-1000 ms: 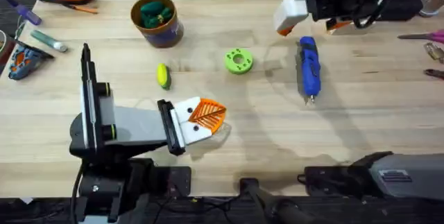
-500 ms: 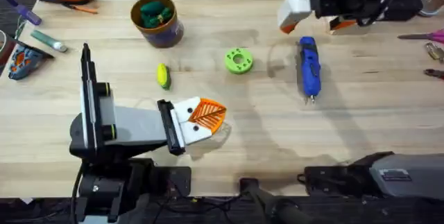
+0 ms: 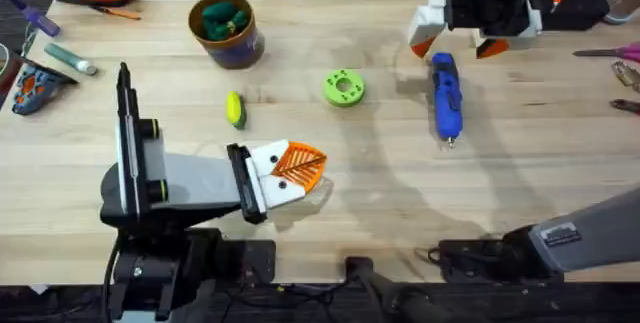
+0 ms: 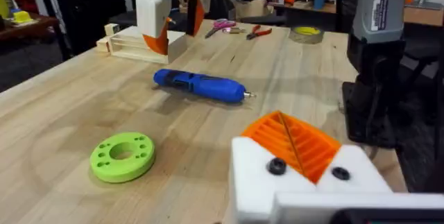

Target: Pick up the gripper from the table and insert it into the empty holder that is missing its gripper. Then pick up a screw, insert it into the mounting hole, and use the screwdriver to tighten it. Finally, clean up the table by picking up the vegetable and placing it into the bucket.

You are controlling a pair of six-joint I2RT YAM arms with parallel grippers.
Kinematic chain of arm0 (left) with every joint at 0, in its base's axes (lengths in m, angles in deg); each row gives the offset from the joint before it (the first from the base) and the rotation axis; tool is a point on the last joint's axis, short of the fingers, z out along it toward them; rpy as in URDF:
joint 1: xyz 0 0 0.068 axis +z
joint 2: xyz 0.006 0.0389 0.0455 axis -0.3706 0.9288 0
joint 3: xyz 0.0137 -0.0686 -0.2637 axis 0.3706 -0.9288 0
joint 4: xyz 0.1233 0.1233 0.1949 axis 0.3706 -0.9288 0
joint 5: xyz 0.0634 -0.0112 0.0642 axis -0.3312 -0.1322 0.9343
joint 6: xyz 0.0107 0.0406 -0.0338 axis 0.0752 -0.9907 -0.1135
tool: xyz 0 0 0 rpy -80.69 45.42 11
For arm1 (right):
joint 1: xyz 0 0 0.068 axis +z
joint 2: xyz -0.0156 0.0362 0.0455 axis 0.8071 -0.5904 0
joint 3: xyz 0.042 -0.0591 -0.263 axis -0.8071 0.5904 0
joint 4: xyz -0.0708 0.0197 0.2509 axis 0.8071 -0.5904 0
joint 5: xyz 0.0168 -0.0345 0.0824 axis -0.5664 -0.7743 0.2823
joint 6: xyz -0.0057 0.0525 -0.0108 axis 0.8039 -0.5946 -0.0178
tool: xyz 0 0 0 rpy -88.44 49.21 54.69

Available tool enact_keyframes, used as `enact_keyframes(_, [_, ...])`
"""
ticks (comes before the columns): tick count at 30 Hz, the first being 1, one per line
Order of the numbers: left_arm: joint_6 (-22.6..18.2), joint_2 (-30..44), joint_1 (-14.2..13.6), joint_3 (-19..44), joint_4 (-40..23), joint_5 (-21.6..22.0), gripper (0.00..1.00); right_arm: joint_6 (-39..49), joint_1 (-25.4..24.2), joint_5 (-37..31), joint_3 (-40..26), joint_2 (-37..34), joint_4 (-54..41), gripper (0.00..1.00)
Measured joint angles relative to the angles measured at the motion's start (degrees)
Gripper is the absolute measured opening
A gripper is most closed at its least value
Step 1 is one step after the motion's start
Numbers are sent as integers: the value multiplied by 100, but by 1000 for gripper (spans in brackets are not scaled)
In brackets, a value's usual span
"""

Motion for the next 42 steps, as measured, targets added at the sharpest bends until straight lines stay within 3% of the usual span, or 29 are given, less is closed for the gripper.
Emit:
enact_keyframes(13, [0, -2, 0, 0, 0, 0, 14, 287, -470, 90, 1089, -35, 872, 991])
enact_keyframes(25, [0, 0, 0, 0, 0, 0, 14, 890, -751, 109, 1128, -481, 1016, 991])
enact_keyframes(42, [0, -2, 0, 0, 0, 0, 14, 1078, -760, 109, 1139, -1116, 1286, 991])
